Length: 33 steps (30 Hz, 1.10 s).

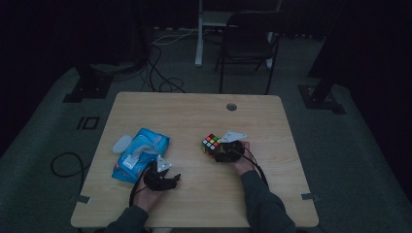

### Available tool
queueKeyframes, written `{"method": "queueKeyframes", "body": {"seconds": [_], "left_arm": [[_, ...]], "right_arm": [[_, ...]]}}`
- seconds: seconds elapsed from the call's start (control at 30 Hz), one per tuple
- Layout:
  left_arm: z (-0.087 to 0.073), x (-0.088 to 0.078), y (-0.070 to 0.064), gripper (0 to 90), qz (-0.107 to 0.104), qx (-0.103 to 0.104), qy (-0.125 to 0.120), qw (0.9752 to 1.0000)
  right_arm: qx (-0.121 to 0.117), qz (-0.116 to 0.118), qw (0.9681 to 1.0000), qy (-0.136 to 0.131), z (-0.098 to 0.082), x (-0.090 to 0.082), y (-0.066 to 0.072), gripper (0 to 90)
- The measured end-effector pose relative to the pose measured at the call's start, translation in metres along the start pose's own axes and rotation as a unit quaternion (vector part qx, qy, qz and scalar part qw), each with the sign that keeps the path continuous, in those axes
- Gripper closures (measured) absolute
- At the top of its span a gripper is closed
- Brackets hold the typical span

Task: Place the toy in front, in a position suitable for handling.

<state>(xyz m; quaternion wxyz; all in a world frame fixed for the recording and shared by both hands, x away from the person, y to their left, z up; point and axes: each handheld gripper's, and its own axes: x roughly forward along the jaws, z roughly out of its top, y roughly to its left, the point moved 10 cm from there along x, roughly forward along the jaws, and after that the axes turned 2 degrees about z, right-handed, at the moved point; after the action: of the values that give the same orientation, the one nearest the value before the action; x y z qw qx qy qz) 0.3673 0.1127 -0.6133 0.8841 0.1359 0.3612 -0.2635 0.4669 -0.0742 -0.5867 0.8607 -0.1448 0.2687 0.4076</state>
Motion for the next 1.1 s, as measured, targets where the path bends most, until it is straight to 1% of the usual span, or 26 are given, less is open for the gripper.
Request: {"method": "queueKeyframes", "body": {"seconds": [0.07,0.27,0.33,0.43,0.47,0.53,0.63,0.67,0.73,0.83,0.93,0.97,1.1], "left_arm": [[0.0,0.0,0.0,36.0,-0.002,0.0,0.001,1.0],[0.0,0.0,-0.001,36.0,-0.006,-0.001,0.001,1.0],[-0.001,0.0,-0.001,36.0,-0.006,-0.001,0.0,1.0],[-0.001,-0.001,-0.003,36.0,-0.009,0.0,0.001,1.0],[-0.001,-0.001,-0.004,36.1,-0.011,0.002,0.004,0.9999],[0.0,-0.003,-0.007,36.8,-0.02,-0.001,0.003,0.9998],[0.004,-0.008,-0.012,36.8,-0.027,-0.001,-0.009,0.9996],[0.006,-0.011,-0.013,36.8,-0.03,0.001,-0.012,0.9995],[0.008,-0.014,-0.016,38.0,-0.042,0.005,-0.016,0.999],[0.008,-0.017,-0.02,38.5,-0.049,0.012,-0.017,0.9986],[0.009,-0.021,-0.024,38.4,-0.052,0.026,-0.017,0.9982],[0.01,-0.022,-0.024,38.4,-0.054,0.027,-0.019,0.998],[0.014,-0.031,-0.023,38.5,-0.055,0.03,-0.029,0.9976]], "right_arm": [[0.003,0.003,1.0,0.004,-0.001,0.003,-0.001,34.2],[0.007,0.005,1.0,0.0,-0.002,0.006,-0.003,33.7],[0.006,0.001,1.0,0.001,-0.002,0.006,-0.004,30.9],[0.011,0.001,0.9999,0.002,-0.003,0.006,-0.005,26.1],[0.013,0.001,0.9999,0.003,-0.003,0.006,-0.005,25.1],[0.017,0.001,0.9999,0.002,-0.004,0.006,-0.005,22.9],[0.022,0.001,0.9998,-0.001,-0.004,0.005,-0.004,22.2],[0.023,0.005,0.9997,-0.003,-0.003,0.004,-0.003,22.9],[0.021,0.005,0.9998,-0.004,-0.002,0.002,-0.002,21.4],[0.02,0.008,0.9997,-0.007,0.0,0.0,-0.001,18.3],[0.028,0.004,0.9996,-0.011,0.002,-0.001,-0.003,17.8],[0.029,0.0,0.9995,-0.012,0.003,-0.002,-0.004,17.8],[0.033,-0.001,0.9993,-0.014,0.008,-0.006,-0.005,17.8]]}}
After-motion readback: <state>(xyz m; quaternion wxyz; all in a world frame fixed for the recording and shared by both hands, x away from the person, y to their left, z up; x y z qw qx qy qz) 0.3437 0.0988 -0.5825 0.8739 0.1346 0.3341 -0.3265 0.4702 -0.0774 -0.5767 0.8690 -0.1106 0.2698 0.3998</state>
